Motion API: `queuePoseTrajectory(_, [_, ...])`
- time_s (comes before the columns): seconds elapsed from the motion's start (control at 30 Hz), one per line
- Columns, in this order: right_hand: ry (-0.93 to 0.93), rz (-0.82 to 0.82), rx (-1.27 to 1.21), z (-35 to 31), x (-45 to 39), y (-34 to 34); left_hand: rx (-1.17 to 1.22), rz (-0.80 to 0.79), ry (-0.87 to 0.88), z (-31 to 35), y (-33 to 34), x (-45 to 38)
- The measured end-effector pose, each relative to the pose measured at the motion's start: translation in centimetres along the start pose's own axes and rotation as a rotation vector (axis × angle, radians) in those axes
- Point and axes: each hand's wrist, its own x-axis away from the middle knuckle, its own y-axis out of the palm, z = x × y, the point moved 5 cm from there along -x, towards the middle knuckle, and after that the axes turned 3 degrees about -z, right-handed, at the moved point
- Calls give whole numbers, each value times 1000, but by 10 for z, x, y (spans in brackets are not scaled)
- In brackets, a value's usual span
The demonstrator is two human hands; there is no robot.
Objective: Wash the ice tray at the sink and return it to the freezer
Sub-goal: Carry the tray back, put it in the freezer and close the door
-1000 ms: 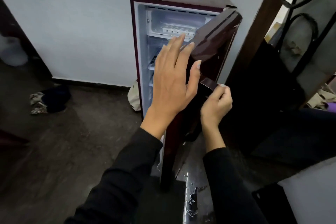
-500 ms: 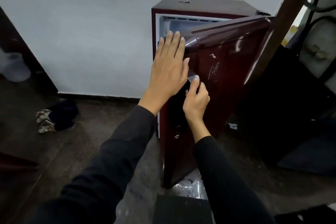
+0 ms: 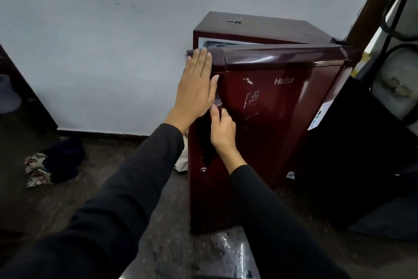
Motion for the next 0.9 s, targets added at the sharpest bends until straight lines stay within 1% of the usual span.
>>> queuePoseTrajectory(0.27, [46,-117,-42,0,-54,27,117,1,-21,-42,23,-40])
queuePoseTrajectory(0.43, [57,-122,-56,3,-82,39,149,-12,-3,-62,40,-61])
queuePoseTrajectory(0.63, [51,-91,-35,9,-113,57,186,-17,29,-84,57,-86])
queuePoseTrajectory(0.9, [83,-85,-38,10,-142,66,241,-24,32,-100,74,-111])
